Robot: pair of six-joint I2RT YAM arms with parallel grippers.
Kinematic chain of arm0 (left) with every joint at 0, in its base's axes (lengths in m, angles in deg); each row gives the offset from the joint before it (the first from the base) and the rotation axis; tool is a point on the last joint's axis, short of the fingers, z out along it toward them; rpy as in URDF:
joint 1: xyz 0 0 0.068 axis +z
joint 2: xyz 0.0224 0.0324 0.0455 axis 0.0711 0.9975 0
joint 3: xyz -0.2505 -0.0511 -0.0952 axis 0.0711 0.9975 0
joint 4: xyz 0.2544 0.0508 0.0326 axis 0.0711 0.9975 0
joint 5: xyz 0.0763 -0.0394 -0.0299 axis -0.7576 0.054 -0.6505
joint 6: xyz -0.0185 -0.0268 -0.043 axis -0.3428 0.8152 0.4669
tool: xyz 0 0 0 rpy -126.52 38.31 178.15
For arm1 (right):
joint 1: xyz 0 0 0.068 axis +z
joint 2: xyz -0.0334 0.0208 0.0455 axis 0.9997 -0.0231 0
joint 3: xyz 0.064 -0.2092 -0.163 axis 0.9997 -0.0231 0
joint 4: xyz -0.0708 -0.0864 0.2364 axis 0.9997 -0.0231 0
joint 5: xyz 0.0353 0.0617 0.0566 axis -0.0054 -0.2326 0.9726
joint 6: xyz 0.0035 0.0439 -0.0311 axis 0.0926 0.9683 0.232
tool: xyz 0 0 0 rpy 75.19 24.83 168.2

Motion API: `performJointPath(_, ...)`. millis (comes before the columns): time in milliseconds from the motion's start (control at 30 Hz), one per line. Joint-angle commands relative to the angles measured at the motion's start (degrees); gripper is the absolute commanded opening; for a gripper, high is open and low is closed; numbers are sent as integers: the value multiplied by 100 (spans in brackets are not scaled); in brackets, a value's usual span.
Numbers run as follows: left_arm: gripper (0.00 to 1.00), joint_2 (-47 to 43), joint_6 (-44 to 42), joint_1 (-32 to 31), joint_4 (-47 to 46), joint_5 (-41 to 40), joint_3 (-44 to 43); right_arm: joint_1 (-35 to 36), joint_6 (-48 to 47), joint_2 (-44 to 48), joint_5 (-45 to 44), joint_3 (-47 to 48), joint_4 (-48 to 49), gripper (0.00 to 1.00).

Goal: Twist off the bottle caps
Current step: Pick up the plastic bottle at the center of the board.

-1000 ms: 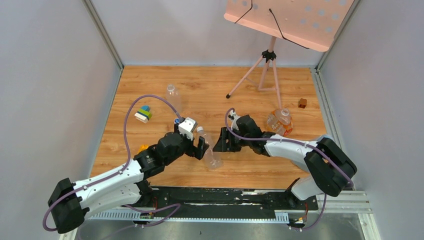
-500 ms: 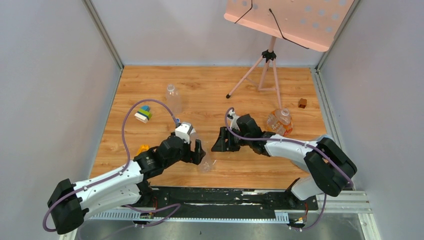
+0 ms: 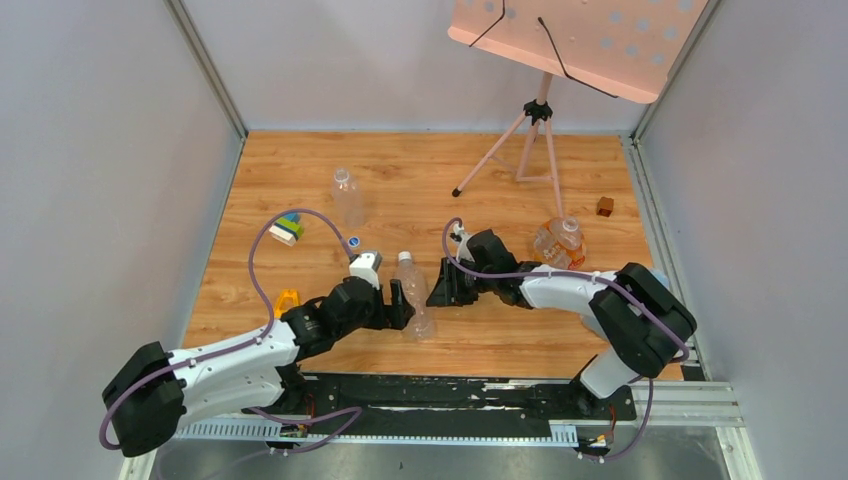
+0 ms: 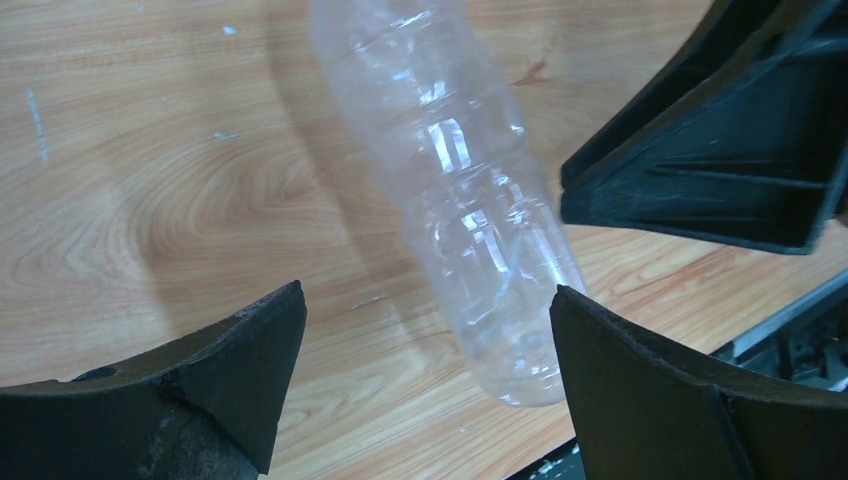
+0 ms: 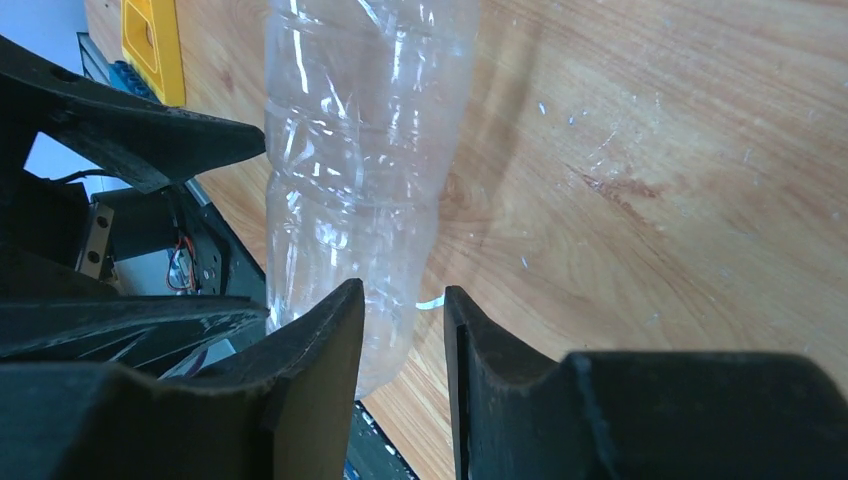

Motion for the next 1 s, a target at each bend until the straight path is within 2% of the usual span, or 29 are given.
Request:
performJointPath(0,98,2,166,16,-752,141,-13,17,44,-99,278,60,292,36)
performJointPath(267,98,406,7,16,-782,206,-165,17,61,48,359,9,385,36)
performJointPath(600,90,1343,50,15,-823,-165,-357,17,-19,939,-1383,-242,-343,36)
performJointPath(667,85,1467,-38,15,-777,-142,-422,17,-78,1145,-1501,-294,-406,37)
performJointPath(800,69,1506,-517,15,-859,207,-495,17,-156,1401,-1460,-338,-431,42)
performJointPath(900,56,1300,-1010,10,-1055,634,-437,8,-138,1645,-1366,-332,-402,51)
performJointPath(967,53,1064,-1321,10,-1127,875,-369,-34,-103,1851,-1310,-332,-372,61)
